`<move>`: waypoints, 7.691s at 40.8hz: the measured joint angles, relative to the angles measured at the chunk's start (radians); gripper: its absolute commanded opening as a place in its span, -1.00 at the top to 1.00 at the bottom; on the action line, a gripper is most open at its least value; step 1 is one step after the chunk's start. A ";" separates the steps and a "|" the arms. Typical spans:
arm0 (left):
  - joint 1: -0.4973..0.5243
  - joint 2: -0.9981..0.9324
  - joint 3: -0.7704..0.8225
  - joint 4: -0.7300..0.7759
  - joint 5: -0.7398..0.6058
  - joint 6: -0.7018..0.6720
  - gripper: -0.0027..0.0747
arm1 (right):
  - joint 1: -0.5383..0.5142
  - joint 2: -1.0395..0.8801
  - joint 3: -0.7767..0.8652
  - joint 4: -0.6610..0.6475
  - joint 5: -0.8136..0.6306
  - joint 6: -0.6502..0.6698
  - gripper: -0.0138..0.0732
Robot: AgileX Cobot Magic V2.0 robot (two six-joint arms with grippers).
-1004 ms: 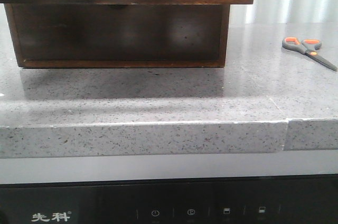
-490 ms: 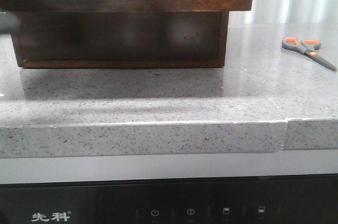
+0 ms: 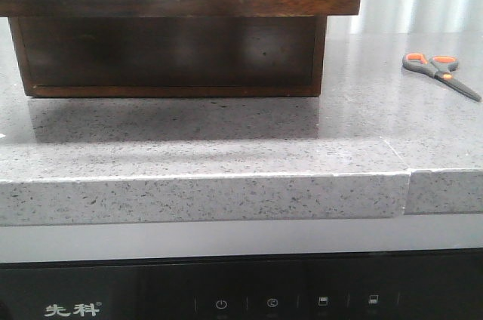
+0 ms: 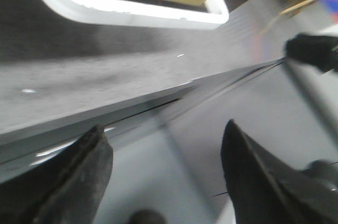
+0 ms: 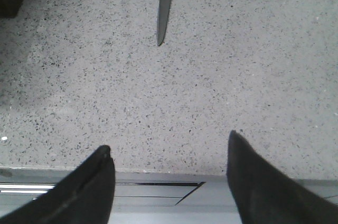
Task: Put scissors in drawer with both arms
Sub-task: 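Pull the drawer open toward the robot with the left gripper, then lower the right gripper over the orange-handled scissors, then grasp the scissors with the right gripper and lift them, then carry the scissors over the open drawer and release them inside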
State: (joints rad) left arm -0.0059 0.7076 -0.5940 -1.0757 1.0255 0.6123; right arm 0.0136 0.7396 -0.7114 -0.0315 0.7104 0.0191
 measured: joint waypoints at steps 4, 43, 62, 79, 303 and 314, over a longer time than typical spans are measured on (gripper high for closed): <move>0.000 -0.048 -0.128 0.293 0.030 -0.170 -0.21 | 0.000 0.000 0.000 0.000 0.000 0.000 -0.43; -0.376 -0.153 -0.398 0.879 -0.104 -0.407 -0.21 | 0.000 0.000 0.000 0.000 0.000 0.000 -0.43; -0.376 -0.153 -0.398 0.879 -0.112 -0.408 -0.21 | 0.000 0.000 -0.004 0.000 -0.085 0.000 -0.43; -0.376 -0.153 -0.398 0.879 -0.112 -0.408 -0.21 | -0.009 0.414 -0.339 -0.014 0.169 0.000 -0.43; -0.376 -0.153 -0.398 0.879 -0.114 -0.408 -0.21 | 0.572 0.821 -1.190 0.217 0.365 -0.402 -0.19; -0.376 -0.153 -0.398 0.879 -0.114 -0.408 -0.21 | 0.572 0.596 -1.082 0.217 0.384 -0.241 -0.19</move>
State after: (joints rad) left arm -0.3819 0.5544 -0.9923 -0.1965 0.9117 0.2045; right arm 0.5854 1.3360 -1.7935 0.1853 1.0941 -0.2215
